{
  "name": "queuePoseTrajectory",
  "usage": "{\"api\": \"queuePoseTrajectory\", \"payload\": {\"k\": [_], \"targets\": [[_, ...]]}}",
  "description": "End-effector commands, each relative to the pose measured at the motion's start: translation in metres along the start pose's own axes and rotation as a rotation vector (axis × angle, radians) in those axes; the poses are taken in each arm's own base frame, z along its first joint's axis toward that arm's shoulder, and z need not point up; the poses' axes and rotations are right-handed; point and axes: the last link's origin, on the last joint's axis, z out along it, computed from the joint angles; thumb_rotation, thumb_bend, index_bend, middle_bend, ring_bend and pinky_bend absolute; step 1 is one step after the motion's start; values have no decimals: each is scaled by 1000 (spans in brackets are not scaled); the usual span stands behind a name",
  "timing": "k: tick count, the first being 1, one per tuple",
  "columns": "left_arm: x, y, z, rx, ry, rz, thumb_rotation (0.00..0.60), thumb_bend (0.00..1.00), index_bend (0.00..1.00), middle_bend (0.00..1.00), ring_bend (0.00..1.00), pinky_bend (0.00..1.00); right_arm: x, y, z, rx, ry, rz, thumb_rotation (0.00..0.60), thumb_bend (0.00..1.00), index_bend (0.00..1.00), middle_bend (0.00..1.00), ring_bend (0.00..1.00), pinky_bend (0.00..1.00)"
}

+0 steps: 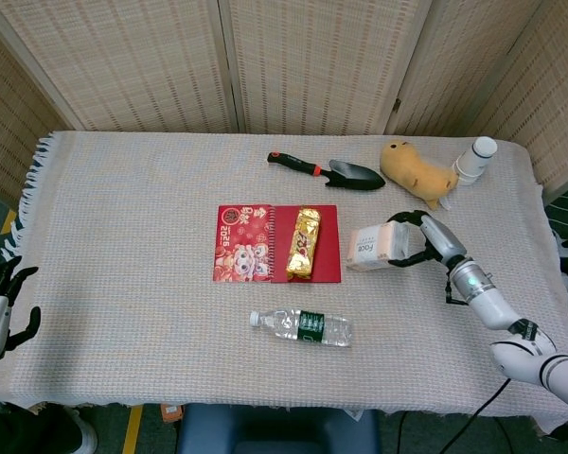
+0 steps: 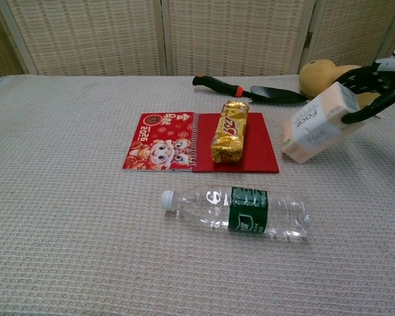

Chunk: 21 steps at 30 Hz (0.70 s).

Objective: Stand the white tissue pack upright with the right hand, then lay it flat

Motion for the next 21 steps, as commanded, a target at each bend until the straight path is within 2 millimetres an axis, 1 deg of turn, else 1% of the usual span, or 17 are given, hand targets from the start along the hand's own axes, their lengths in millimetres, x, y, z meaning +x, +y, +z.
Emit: {"api": "queuePoseTrajectory", "payload": {"k": [1, 6, 12, 16, 21], "targets": [[1, 0, 0, 1, 3, -2, 600, 491, 171, 0, 0, 268, -4, -4, 3, 37, -6, 31, 600, 60, 493, 523, 407, 0], [2, -1, -1, 4, 8, -4, 600, 491, 171, 0, 0, 268, -7, -4, 5, 53, -30, 61, 600, 68, 496, 524, 403, 0], [2, -1, -1, 2, 5, -4, 600, 491, 171, 0, 0, 268, -9, 7, 7, 2, -61, 43, 600, 70, 496, 523, 399, 0], [1, -1, -1, 3, 5, -4, 600, 491, 171, 0, 0, 268, -5, 16, 6, -45, -72, -23, 600, 70, 496, 523, 399, 0], [0, 0, -1, -1, -2, 2, 600, 491, 171, 0, 0, 268, -2, 22, 3, -85, -80, -103, 600, 70, 490, 523, 395, 0]]}}
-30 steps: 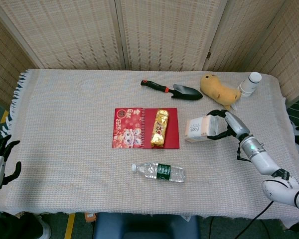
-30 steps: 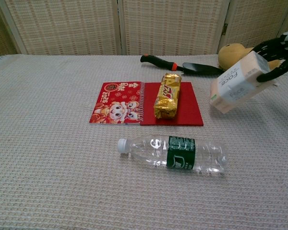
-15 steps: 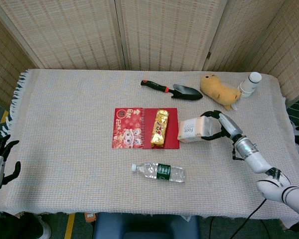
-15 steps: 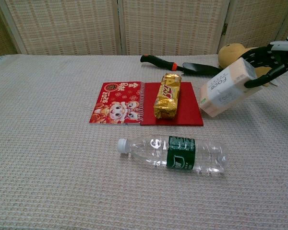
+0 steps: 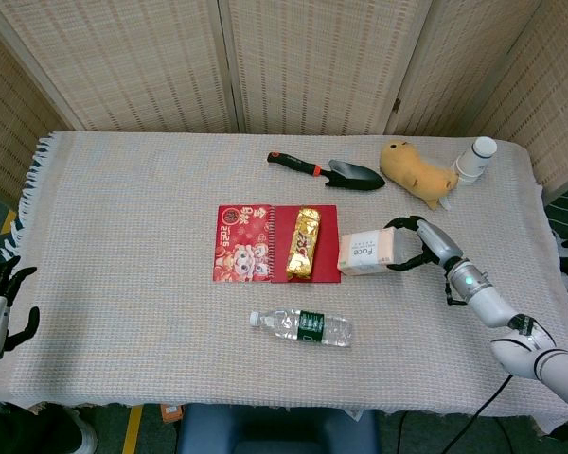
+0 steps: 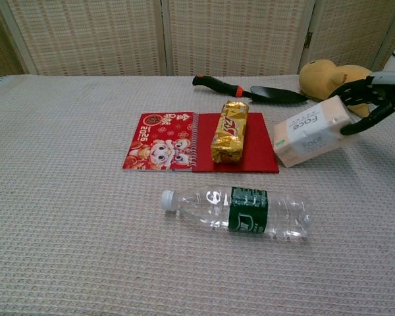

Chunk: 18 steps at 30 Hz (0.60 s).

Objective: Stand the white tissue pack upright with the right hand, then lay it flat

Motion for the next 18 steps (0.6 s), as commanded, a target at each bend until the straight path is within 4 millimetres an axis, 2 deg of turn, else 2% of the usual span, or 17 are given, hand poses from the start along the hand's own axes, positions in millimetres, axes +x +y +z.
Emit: {"api": "queuePoseTrajectory", "payload": {"k": [1, 8, 18], "targets": [[-1, 0, 0, -1, -3, 3, 600, 491, 171, 0, 0, 268, 2, 7, -3, -46, -17, -70, 600, 70, 486, 523, 392, 0], [-1, 1, -1, -2, -4, 6, 600, 492, 171, 0, 0, 268, 2, 15, -9, -115, -42, -147, 600, 70, 468, 523, 360, 0], [-2, 2, 0, -4, -12, 11, 600, 491, 171, 0, 0, 268, -1, 22, -8, -167, -53, -264, 600, 69, 435, 523, 335, 0]]}}
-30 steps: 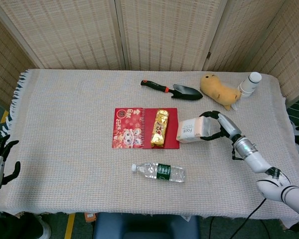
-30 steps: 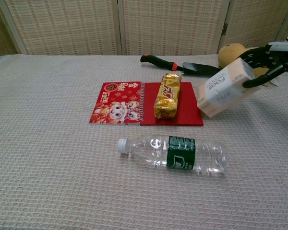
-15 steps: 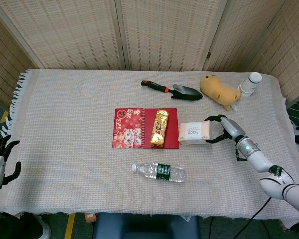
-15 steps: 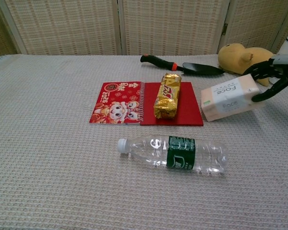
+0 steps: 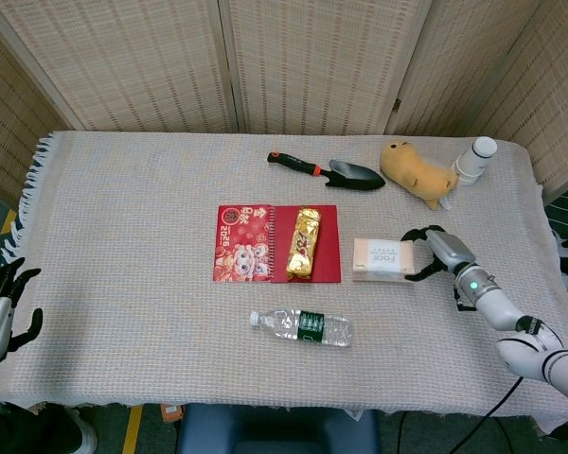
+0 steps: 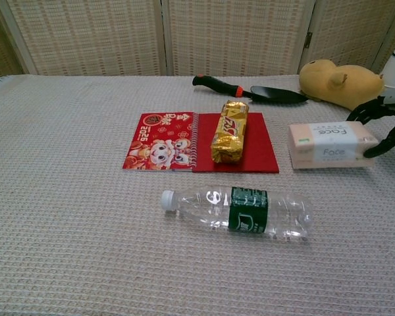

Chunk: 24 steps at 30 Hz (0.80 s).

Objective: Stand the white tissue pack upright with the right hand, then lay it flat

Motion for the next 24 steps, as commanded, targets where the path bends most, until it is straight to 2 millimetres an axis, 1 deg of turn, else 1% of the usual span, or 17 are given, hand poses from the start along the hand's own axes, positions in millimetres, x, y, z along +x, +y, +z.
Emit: {"api": "queuePoseTrajectory", "payload": {"k": [1, 9, 13, 16, 18, 21, 24], "targets": [[0, 0, 0, -1, 0, 0, 600, 491, 171, 0, 0, 268, -3, 3, 3, -32, -8, -56, 600, 70, 422, 522, 326, 0], [0, 0, 0, -1, -2, 0, 600, 491, 171, 0, 0, 268, -9, 2, 5, -68, -8, -109, 600, 70, 371, 492, 295, 0], [-1, 1, 0, -3, -5, 2, 600, 491, 171, 0, 0, 268, -7, -1, 5, -66, 15, -113, 600, 68, 344, 451, 283, 0], [-1, 1, 0, -3, -4, 3, 600, 491, 171, 0, 0, 268, -5, -3, 3, -63, 31, -114, 600, 66, 303, 383, 261, 0], [-1, 1, 0, -3, -4, 3, 600, 491, 171, 0, 0, 268, -4, -4, 2, -58, 44, -110, 600, 66, 245, 299, 207, 0], [-1, 1, -1, -3, -5, 4, 600, 491, 171, 0, 0, 268, -2, -6, -1, -51, 57, -92, 600, 64, 165, 197, 119, 0], [-1, 2, -1, -4, -7, 5, 600, 491, 171, 0, 0, 268, -2, -6, -2, -53, 54, -94, 600, 52, 118, 147, 73, 0]]}}
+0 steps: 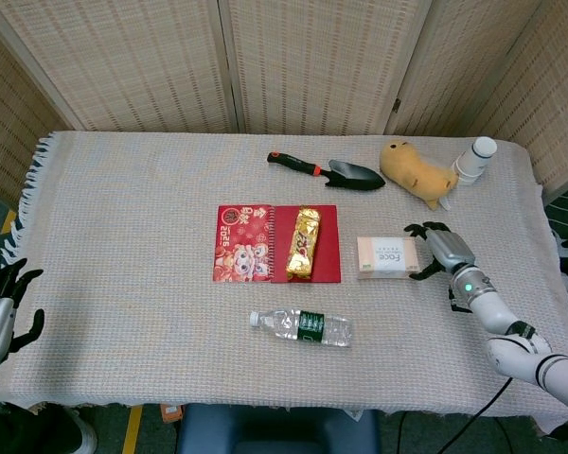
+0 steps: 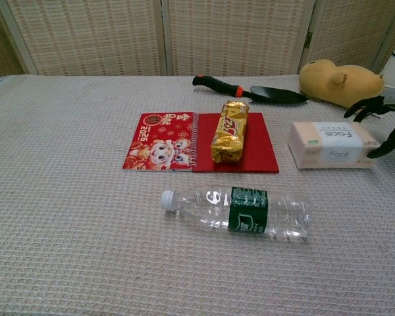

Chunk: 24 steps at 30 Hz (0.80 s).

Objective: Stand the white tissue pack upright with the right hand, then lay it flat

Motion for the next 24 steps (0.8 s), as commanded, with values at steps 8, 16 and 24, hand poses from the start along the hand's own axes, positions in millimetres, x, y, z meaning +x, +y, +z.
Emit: {"api": "queuePoseTrajectory", "payload": {"k": [8, 16, 24], "targets": [[1, -1, 0, 4, -1, 0, 600, 491, 171, 0, 0, 268, 4, 0, -7, -7, -25, 15, 600, 33, 48, 56, 0, 0], [1, -3, 3, 14, -1, -9, 600, 492, 171, 0, 0, 268, 21, -13, -122, 190, 322, 68, 600, 8, 0, 19, 0, 0], [-4, 0, 5, 0, -11, -1, 600, 491, 171, 0, 0, 268, -10, 6, -195, 75, 449, -69, 600, 8, 0, 19, 0, 0]]}}
